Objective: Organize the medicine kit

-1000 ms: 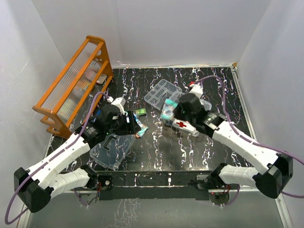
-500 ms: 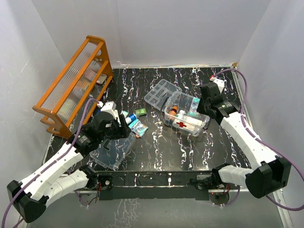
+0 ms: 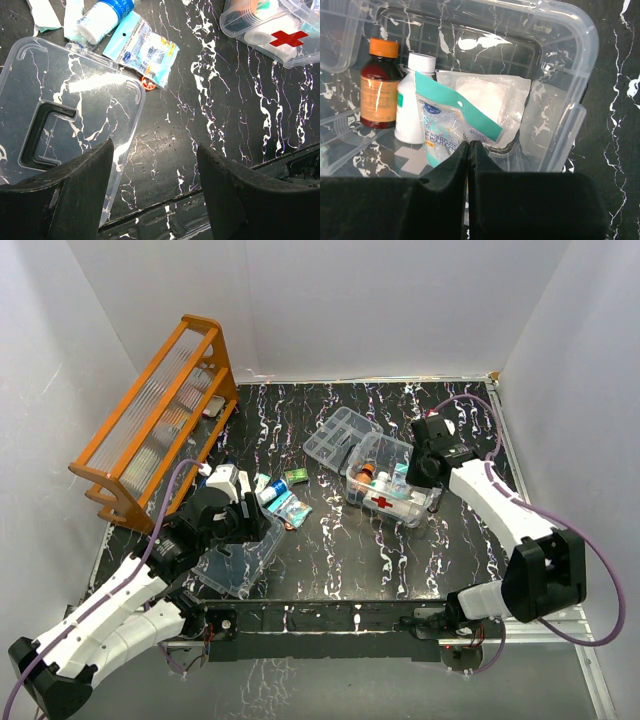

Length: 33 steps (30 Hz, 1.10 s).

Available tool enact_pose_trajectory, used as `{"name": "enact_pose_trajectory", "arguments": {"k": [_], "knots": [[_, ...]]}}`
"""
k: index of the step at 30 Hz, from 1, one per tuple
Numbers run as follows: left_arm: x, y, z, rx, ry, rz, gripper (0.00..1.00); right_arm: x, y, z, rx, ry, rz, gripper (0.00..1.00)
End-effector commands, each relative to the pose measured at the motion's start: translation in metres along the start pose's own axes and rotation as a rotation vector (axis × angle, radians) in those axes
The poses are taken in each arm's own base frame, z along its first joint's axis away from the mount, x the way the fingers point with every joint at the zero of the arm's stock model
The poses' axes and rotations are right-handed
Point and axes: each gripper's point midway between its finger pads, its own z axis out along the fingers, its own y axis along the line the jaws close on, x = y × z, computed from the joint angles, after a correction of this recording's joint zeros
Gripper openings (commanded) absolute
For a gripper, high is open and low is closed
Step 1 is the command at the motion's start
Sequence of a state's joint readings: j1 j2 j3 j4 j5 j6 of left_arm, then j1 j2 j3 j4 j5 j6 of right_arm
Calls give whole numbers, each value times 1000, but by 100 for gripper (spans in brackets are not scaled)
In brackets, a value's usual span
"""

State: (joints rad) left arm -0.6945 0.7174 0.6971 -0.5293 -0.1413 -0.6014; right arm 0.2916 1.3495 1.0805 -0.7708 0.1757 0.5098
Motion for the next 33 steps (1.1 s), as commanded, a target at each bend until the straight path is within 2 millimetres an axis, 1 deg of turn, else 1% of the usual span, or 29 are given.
{"name": "enact_pose_trajectory", "arguments": {"k": [1,4,7,9,14,15,18,20,21,22,24,26,27,28,31,33], "knots": [[2,2,1,-1,6,4,66,-9,0,12,29,-23,22,0],[5,0,-1,7,23,7,66,-3,-4,19,50,1,18,0],[5,0,-1,15,16,12,67,9,-4,28,50,44,26,0],[5,-1,0,17,16,11,67,16,-8,33,77,68,37,0],[8,-2,3,22,37,15,67,24,-11,42,101,86,59,0],[8,0,4,8,34,9,67,26,-12,44,108,95,60,0],[14,-1,5,12,57,-19,66,31,-16,49,136,120,56,0],[10,0,1,6,48,-1,67,31,-19,49,159,131,40,0],[8,2,0,-2,39,7,67,28,-20,47,172,122,37,0],[6,4,-1,-14,31,6,67,24,-22,45,179,109,34,2],[7,3,1,-5,28,5,68,19,-21,40,179,99,29,14],[9,-1,2,18,37,3,68,15,-19,34,169,99,22,28],[11,-2,3,22,43,2,68,13,-18,32,166,97,21,33],[10,-2,3,19,44,0,68,12,-17,30,162,95,17,36],[10,2,4,-5,42,-4,68,4,-12,27,151,79,1,37],[10,3,4,-10,38,-5,69,2,-8,28,142,79,-9,33]]}}
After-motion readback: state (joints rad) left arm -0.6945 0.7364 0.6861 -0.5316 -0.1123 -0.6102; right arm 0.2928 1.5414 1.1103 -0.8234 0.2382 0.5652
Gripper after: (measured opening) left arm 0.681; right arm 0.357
